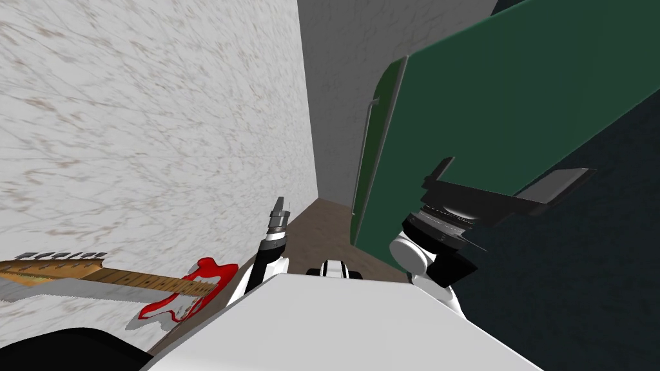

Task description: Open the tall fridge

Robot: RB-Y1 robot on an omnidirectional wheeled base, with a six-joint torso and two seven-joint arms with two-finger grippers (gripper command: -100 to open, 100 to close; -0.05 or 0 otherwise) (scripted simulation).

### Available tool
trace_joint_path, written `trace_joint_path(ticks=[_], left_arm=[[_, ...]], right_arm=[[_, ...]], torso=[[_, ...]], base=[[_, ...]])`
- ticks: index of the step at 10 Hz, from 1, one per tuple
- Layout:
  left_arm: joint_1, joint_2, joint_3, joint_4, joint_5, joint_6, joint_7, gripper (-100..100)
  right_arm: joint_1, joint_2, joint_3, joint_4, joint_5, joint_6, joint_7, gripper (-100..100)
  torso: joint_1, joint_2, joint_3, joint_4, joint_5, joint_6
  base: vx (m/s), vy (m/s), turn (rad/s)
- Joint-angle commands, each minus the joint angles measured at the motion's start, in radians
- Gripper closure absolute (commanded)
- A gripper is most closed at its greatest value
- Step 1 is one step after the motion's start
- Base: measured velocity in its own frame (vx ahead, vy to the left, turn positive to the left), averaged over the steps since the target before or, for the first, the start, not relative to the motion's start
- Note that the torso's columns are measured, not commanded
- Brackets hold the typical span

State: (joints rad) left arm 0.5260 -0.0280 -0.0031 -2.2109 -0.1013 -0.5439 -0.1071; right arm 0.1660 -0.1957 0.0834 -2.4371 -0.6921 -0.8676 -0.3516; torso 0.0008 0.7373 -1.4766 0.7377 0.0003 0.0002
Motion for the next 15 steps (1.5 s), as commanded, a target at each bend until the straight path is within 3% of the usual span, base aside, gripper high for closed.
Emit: trace_joint_path(ticks=[1,2,3,5,6,7,8,10,11,13,14,15], left_arm=[[0.0,0.0,0.0,0.0,0.0,0.0,0.0,0],[0.0,0.0,0.0,0.0,0.0,0.0,0.0,0],[0.0,0.0,0.0,0.0,0.0,0.0,0.0,0],[0.0,0.0,0.0,0.0,0.0,0.0,0.0,0],[0.0,0.0,0.0,0.0,0.0,0.0,0.0,0],[0.0,0.0,0.0,0.0,0.0,0.0,0.0,0],[0.0,0.0,0.0,0.0,0.0,0.0,0.0,0],[0.0,0.0,0.0,0.0,0.0,0.0,0.0,0],[0.0,0.0,0.0,0.0,0.0,0.0,0.0,0],[0.0,0.0,0.0,0.0,0.0,0.0,0.0,0],[0.0,0.0,0.0,0.0,0.0,0.0,0.0,0],[0.0,0.0,0.0,0.0,0.0,0.0,0.0,0]], right_arm=[[-0.039,-0.004,0.006,-0.002,-0.07,-0.034,-0.023,-100],[-0.039,-0.004,0.006,-0.002,-0.096,-0.034,-0.023,-100],[-0.076,-0.006,0.011,-0.003,-0.127,-0.062,-0.041,-100],[-0.076,-0.006,0.011,-0.003,-0.175,-0.062,-0.041,-100],[-0.113,-0.008,0.016,-0.003,-0.214,-0.092,-0.059,-100],[-0.113,-0.008,0.016,-0.003,-0.242,-0.092,-0.059,-100],[-0.149,-0.01,0.021,-0.002,-0.273,-0.123,-0.078,-100],[-0.149,-0.01,0.021,-0.002,-0.325,-0.123,-0.078,-100],[-0.185,-0.011,0.025,-0.002,-0.36,-0.155,-0.096,-100],[-0.185,-0.011,0.025,-0.002,-0.401,-0.155,-0.096,-100],[-0.221,-0.013,0.029,0.0,-0.438,-0.187,-0.114,-100],[-0.221,-0.013,0.029,0.0,-0.468,-0.187,-0.114,-100]], torso=[[-0.003,0.002,0.002,0.001,-0.001,0.0],[-0.002,0.001,0.001,0.001,-0.001,0.0],[-0.001,0.001,0.001,0.0,0.0,0.0],[0.0,0.0,0.0,0.0,0.0,0.0],[-0.003,0.003,0.002,0.001,-0.001,0.0],[-0.002,0.001,0.001,0.001,-0.001,0.0],[-0.001,0.001,0.001,0.0,0.0,0.0],[0.0,0.0,0.0,0.0,0.0,0.0],[-0.002,0.002,0.001,0.001,-0.001,0.0],[-0.001,0.001,0.001,0.0,0.0,0.0],[-0.002,0.002,0.001,0.001,-0.001,0.0],[-0.001,0.0,0.001,0.0,0.0,0.0]], base=[[0.055,0.028,0.043],[0.058,0.039,0.026],[0.088,0.068,0.033],[0.056,0.032,0.008],[0.056,0.027,0.036],[0.055,0.031,0.025],[0.077,0.041,0.039],[0.053,0.03,0.005],[0.056,0.031,0.029],[0.041,0.017,0.012],[0.049,0.02,0.031],[0.051,0.024,0.02]])
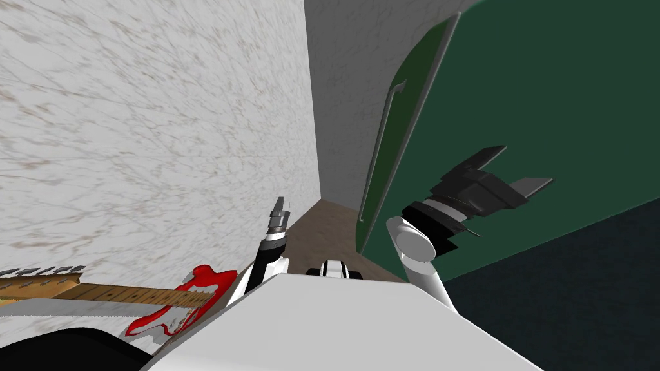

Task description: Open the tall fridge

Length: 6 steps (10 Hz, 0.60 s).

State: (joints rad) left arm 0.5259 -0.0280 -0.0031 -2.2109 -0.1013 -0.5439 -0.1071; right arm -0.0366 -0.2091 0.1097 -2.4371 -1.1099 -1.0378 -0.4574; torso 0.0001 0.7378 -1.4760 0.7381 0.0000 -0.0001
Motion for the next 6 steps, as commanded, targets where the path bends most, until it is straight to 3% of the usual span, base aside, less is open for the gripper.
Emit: trace_joint_path(ticks=[1,3,4,6], left_arm=[[0.0,0.0,0.0,0.0,0.0,0.0,0.0,0],[0.0,0.0,0.0,0.0,0.0,0.0,0.0,0],[0.0,0.0,0.0,0.0,0.0,0.0,0.0,0],[0.0,0.0,0.0,0.0,0.0,0.0,0.0,0]], right_arm=[[-0.053,-0.002,0.006,0.002,-0.082,-0.049,-0.025,-100],[-0.053,-0.002,0.006,0.002,-0.135,-0.049,-0.025,-100],[-0.087,-0.003,0.009,0.004,-0.168,-0.082,-0.043,-100],[-0.087,-0.003,0.009,0.004,-0.211,-0.082,-0.043,-100]], torso=[[0.0,0.0,0.0,0.0,0.0,0.0],[0.0,-0.001,-0.001,-0.001,0.0,0.0],[0.0,0.002,0.001,0.0,0.0,0.0],[0.0,0.001,0.0,0.0,0.0,0.0]], base=[[0.087,0.018,0.033],[0.055,0.014,0.006],[0.042,0.015,0.026],[0.038,0.014,0.01]])
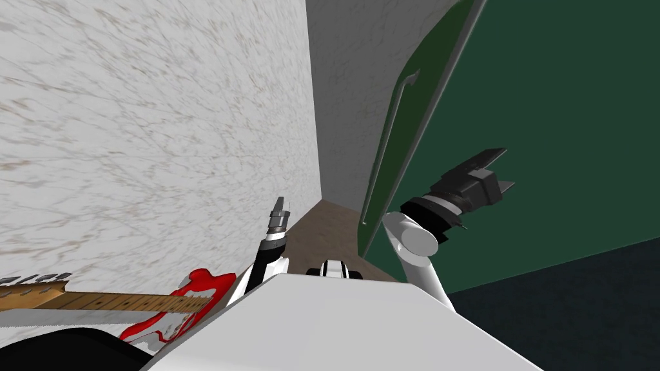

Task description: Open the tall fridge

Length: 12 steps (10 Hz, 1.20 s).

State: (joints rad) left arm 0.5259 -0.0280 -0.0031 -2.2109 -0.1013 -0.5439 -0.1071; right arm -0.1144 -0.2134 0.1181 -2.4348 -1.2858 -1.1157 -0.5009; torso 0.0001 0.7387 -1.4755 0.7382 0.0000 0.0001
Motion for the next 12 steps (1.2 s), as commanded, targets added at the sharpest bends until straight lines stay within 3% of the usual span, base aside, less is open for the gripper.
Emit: trace_joint_path(ticks=[1,3,6,8,9,12], left_arm=[[0.0,0.0,0.0,0.0,0.0,0.0,0.0,0],[0.0,0.0,0.0,0.0,0.0,0.0,0.0,0],[0.0,0.0,0.0,0.0,0.0,0.0,0.0,0],[0.0,0.0,0.0,0.0,0.0,0.0,0.0,0],[0.0,0.0,0.0,0.0,0.0,0.0,0.0,0],[0.0,0.0,0.0,0.0,0.0,0.0,0.0,0]], right_arm=[[-0.042,0.0,0.003,0.004,-0.072,-0.037,-0.016,-100],[-0.042,0.0,0.003,0.004,-0.11,-0.037,-0.016,-100],[-0.106,0.0,0.008,0.007,-0.209,-0.102,-0.049,-100],[-0.106,0.0,0.008,0.007,-0.257,-0.102,-0.049,-100],[-0.136,0.001,0.009,0.009,-0.294,-0.134,-0.064,-100],[-0.165,0.004,0.01,0.01,-0.381,-0.165,-0.079,-100]], torso=[[0.0,0.0,0.0,0.0,0.0,0.0],[0.0,-0.002,-0.001,-0.001,0.0,0.0],[0.0,-0.001,-0.001,0.0,0.0,0.0],[0.0,-0.001,-0.001,0.0,0.0,0.0],[0.0,0.001,0.001,0.0,0.0,0.0],[0.0,-0.002,-0.001,0.0,0.0,0.0]], base=[[0.044,0.016,0.026],[0.042,0.009,0.008],[0.058,0.002,0.021],[0.048,0.007,0.006],[0.045,0.0,0.016],[0.054,-0.004,0.016]])
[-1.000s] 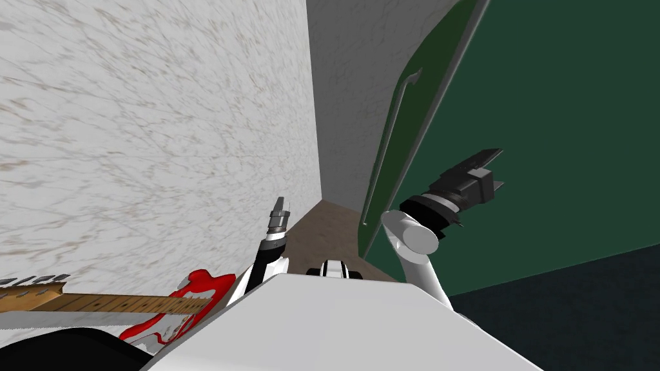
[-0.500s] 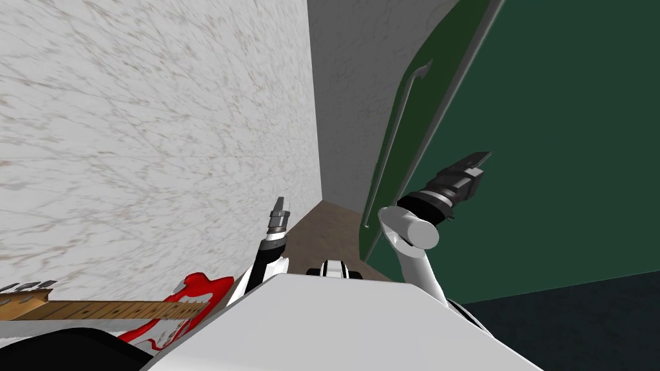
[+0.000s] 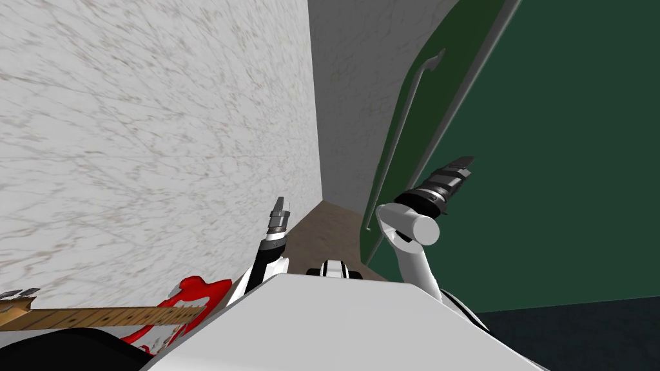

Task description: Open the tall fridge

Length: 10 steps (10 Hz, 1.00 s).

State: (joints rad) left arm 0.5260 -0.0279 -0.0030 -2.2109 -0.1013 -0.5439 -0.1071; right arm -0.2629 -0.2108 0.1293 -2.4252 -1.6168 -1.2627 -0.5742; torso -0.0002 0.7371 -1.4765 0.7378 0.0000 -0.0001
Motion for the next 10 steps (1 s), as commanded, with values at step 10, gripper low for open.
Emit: trace_joint_path(ticks=[10], left_arm=[[0.0,0.0,0.0,0.0,0.0,0.0,0.0,0]], right_arm=[[-0.143,0.034,0.002,-0.012,-0.349,-0.163,-0.07,-100]], torso=[[-0.006,-0.01,-0.007,-0.004,-0.002,-0.002]], base=[[0.04,-0.009,0.009]])
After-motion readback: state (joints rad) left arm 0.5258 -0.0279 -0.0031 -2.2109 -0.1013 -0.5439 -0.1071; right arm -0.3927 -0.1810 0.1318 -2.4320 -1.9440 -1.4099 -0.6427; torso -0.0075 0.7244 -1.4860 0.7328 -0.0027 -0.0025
